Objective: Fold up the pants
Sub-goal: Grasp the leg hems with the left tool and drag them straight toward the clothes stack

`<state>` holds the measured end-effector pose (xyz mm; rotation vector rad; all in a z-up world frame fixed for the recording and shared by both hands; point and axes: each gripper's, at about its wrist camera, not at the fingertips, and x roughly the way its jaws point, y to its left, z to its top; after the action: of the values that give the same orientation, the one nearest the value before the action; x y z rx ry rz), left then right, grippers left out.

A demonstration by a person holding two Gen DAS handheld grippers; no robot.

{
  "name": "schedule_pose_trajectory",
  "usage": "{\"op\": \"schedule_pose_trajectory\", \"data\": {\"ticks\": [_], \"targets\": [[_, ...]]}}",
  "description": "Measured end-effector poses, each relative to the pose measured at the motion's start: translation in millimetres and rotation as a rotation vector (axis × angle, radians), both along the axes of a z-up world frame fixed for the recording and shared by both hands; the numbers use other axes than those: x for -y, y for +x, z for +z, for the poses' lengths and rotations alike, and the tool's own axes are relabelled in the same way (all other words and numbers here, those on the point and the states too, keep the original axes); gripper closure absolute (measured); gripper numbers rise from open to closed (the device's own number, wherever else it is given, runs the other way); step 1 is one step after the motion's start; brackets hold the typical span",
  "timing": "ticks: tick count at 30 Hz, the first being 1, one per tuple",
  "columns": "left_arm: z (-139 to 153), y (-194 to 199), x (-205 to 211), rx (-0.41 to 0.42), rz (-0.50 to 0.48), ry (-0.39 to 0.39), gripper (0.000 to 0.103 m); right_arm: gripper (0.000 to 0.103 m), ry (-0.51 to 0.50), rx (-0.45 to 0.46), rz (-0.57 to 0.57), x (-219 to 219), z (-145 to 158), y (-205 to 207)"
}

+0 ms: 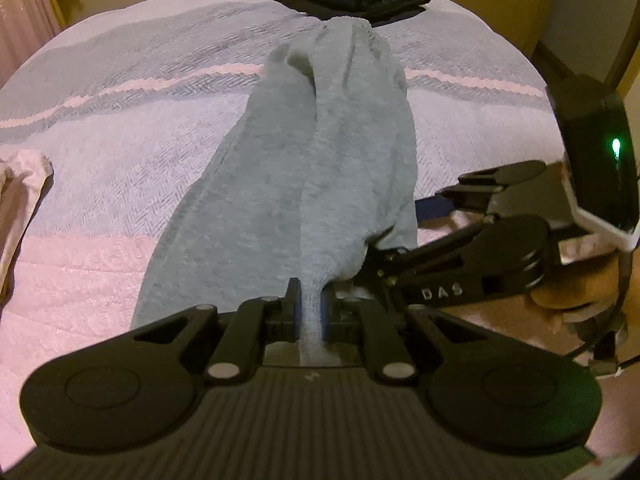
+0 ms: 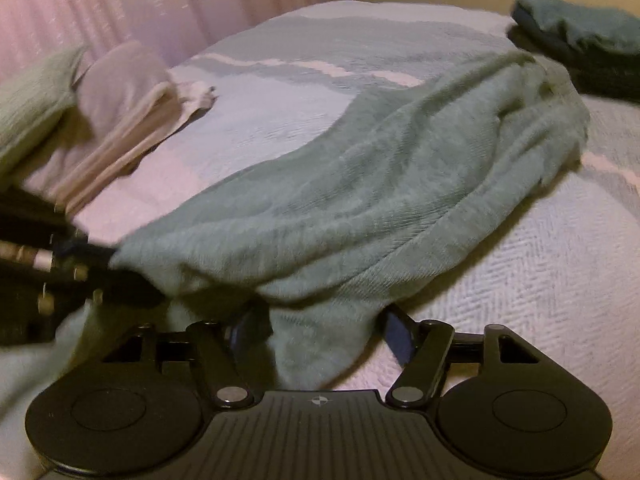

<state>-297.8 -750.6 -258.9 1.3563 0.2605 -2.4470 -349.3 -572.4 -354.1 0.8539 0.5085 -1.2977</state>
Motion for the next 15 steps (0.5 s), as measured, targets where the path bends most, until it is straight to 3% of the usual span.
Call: {"op": "schedule_pose_trajectory", "data": {"ticks": [3,7,12,15], "targets": [[1,-2,-7,-0.002,-0.034,0.000,0.096,0.039,-0.016,-0.099,-0.048,-5,6,-9],[-3,-15,-46,0.003,-0.182,-0.004,0.091,0.039,-0.016,-0.046,-0.155,-38,20,-49],[-37,-28,-106,0.114,-0.352,-0.120,0.087,0.038,0.048,-0.017,-0.238,-69,12,-64],[-47,-22,-114,0.134,-0.342,-0.130,0.086,0.038,0.060,-0.031,-0.238,-75,12,-65]]}}
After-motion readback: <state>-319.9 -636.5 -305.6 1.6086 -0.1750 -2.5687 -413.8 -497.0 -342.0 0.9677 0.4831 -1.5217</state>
